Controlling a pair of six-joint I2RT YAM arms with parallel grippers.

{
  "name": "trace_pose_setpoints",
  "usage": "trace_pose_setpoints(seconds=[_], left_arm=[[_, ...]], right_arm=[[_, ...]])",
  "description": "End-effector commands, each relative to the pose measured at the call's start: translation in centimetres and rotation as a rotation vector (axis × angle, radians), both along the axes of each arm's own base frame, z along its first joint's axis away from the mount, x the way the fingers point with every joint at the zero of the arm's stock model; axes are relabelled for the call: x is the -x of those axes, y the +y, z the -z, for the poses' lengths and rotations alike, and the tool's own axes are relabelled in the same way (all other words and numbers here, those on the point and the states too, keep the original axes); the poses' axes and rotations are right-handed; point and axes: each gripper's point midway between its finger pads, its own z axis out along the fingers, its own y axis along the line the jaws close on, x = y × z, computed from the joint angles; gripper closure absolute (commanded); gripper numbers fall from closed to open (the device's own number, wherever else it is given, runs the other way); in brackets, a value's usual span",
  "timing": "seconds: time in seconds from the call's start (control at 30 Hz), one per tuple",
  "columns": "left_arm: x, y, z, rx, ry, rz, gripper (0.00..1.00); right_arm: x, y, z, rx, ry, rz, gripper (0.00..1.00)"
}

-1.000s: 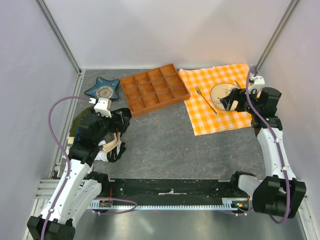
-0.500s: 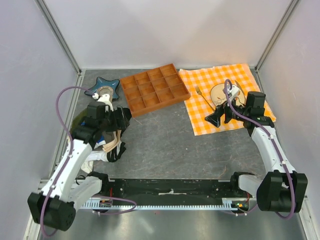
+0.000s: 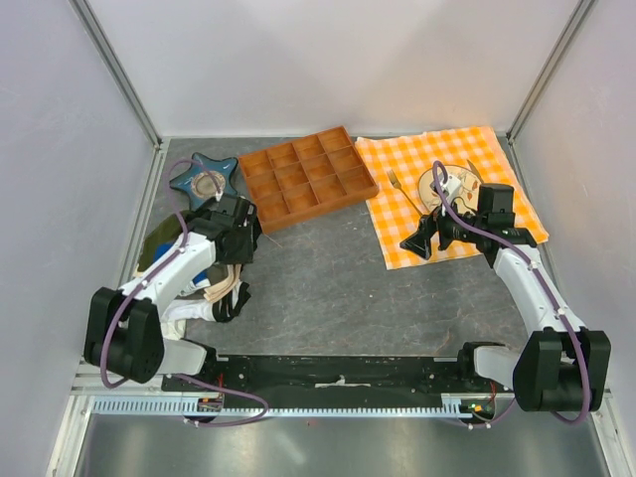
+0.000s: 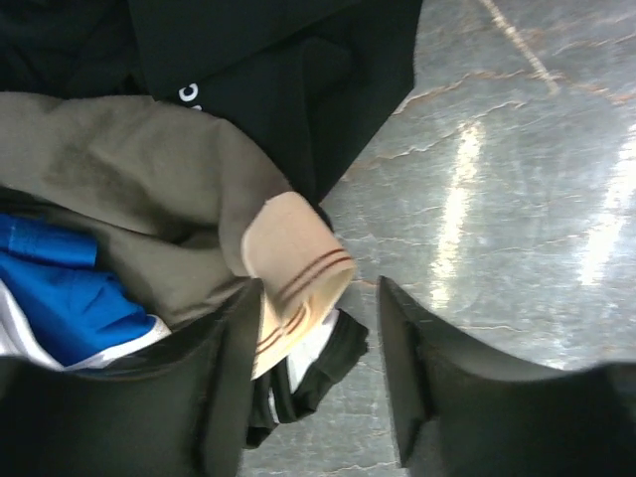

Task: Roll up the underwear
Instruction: Pick up the underwear from the center of the board.

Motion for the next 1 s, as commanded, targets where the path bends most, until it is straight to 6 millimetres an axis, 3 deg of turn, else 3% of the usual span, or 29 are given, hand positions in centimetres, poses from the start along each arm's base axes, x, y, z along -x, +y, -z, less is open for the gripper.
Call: trace_pose_setpoints(seconds=[0.0,0.07,0.13,0.27,0.43,0.6,0.63,0.7,0.83,0.97], left_arm=[[-0.9,1.2,-0.7,-0.098,-0.010,-0.052,0.65],[-1.1,1.7,-1.1,-0.127,-0.023,-0.062,0.74],[-1.3,2.0,-1.7,-0.141,-0.038,-0.066,0.98],[-1.4,2.6,-4.2,-0.159,-0.098,-0.076,0.98],[-1.1,1.8,-11.1,-0.065,-0.268,-0.027,0.98],[0.6,-1.9,-16.7,0.094,-0.358,0.177,0.98],[1.0,-2.5,-18.9,0.116,-0.408,0.215,0.98],[2.2,-4.3,-20.9,0.184,-0.436,0.294,0.98],[4.3,-7.5,-27.0,0.362,-0.541,0.406,0.98],[6.9,-11.8,-29.9,0.563,-0.519,0.535,0.98]], right_arm=[[-0.3,0.4,-1.7,0.001,-0.062,-0.036,0.02],[-0.2,0.5,-1.8,0.000,-0.060,-0.040,0.02],[-0.2,0.5,-1.8,-0.001,-0.062,-0.045,0.02],[-0.1,0.5,-1.8,0.002,-0.063,-0.047,0.02],[0.1,0.6,-2.0,-0.004,-0.065,-0.056,0.02],[0.2,0.7,-2.2,-0.007,-0.070,-0.064,0.02],[0.3,0.7,-2.2,-0.007,-0.072,-0.064,0.02],[0.3,0.7,-2.3,-0.006,-0.076,-0.065,0.02],[0.4,0.8,-2.5,-0.007,-0.082,-0.068,0.02],[0.8,1.0,-2.8,-0.014,-0.096,-0.094,0.02]])
